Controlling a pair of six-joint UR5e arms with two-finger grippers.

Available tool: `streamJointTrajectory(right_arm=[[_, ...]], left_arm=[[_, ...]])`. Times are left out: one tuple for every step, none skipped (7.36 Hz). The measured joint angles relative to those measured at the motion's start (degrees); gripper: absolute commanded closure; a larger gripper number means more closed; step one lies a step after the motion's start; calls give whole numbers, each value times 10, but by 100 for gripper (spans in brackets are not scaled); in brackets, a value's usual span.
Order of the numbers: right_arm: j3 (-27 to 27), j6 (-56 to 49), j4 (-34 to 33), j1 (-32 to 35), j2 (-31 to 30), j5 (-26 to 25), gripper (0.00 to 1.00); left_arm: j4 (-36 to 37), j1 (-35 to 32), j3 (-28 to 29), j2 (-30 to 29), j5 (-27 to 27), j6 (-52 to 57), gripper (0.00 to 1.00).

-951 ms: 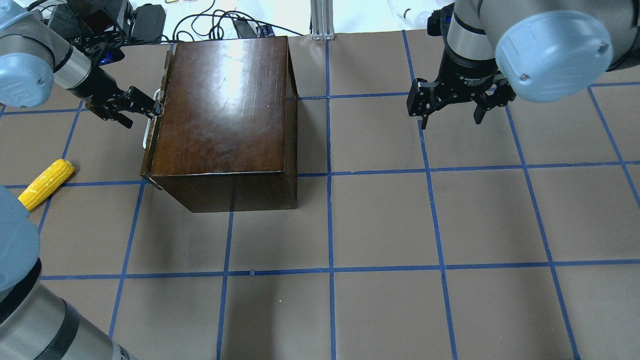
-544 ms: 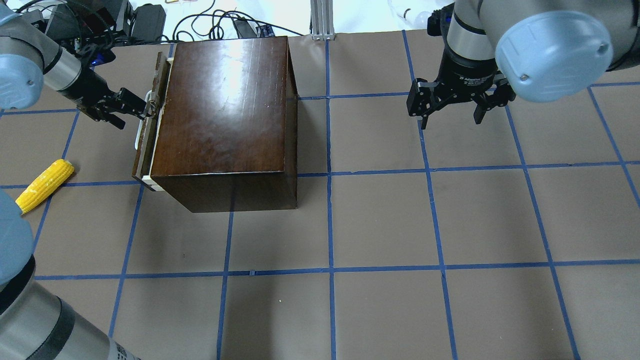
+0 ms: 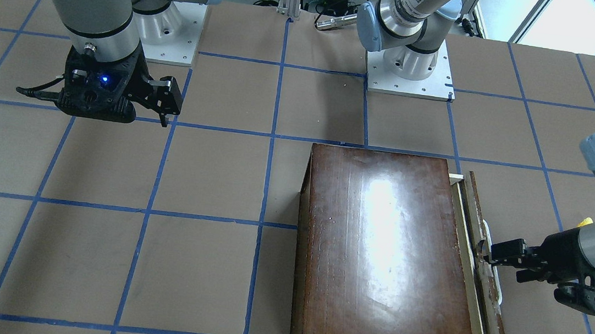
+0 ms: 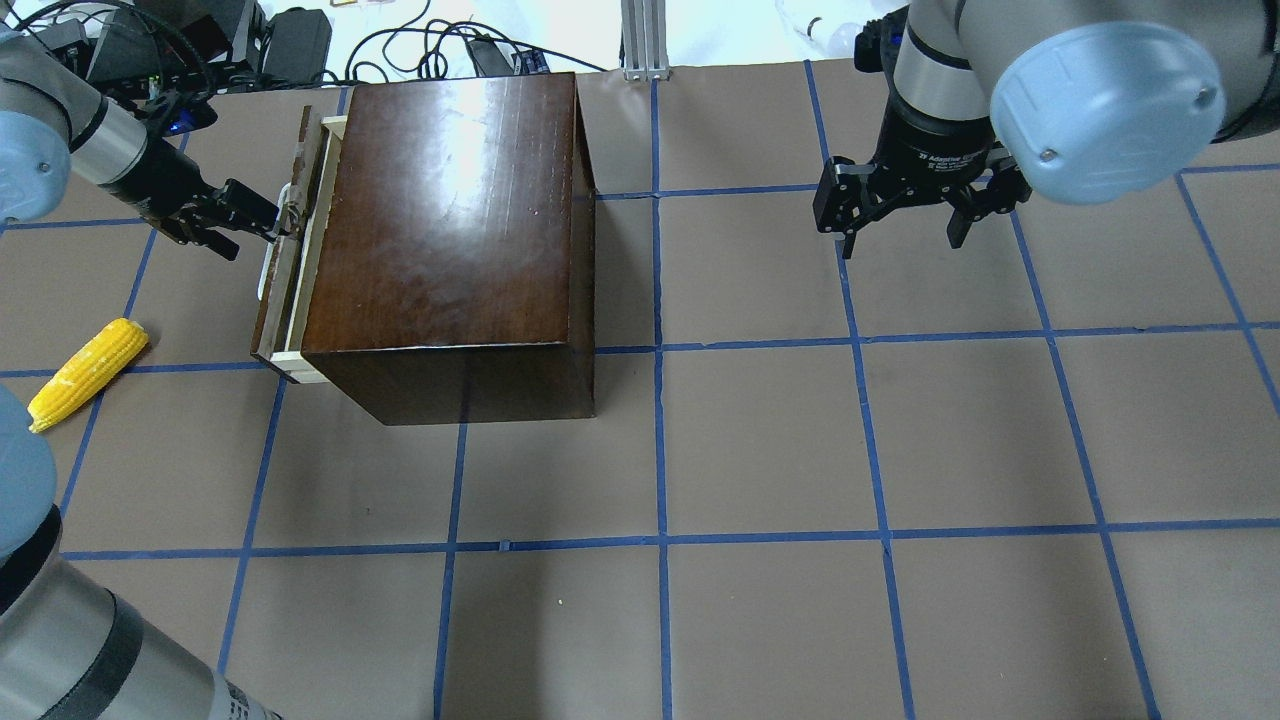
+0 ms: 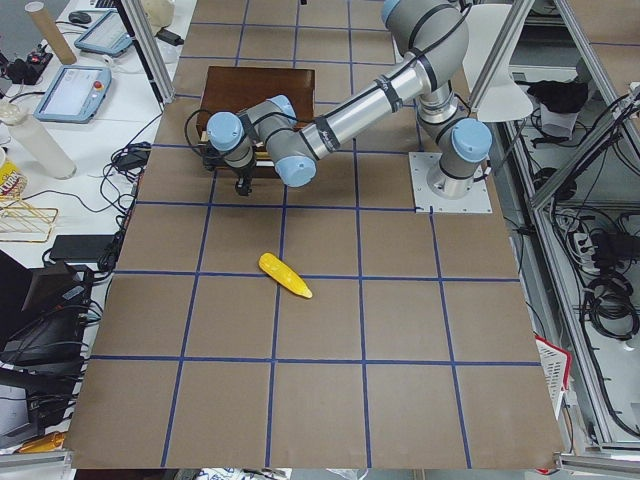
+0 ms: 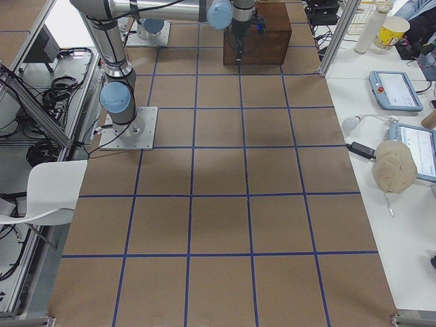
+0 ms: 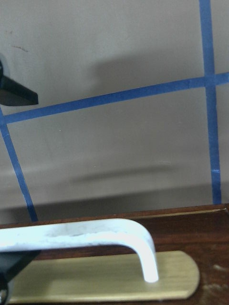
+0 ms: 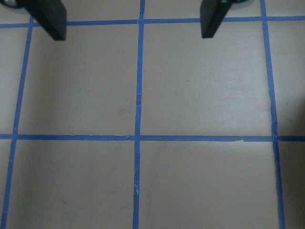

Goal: Open drawer and put corn inside
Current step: 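Pull the drawer outward from the cabinet with the left gripper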

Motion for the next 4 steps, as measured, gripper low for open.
streamJointTrajectory(right_arm=[[0,0,0,0,0,0,0],[0,0,0,0,0,0,0],[0,0,0,0,0,0,0],[0,0,0,0,0,0,0]], left_arm=[[0,2,0,0,1,5,0],[1,3,1,0,1,8,0],[1,7,1,0,2,13,0],[1,11,1,0,2,19,0]])
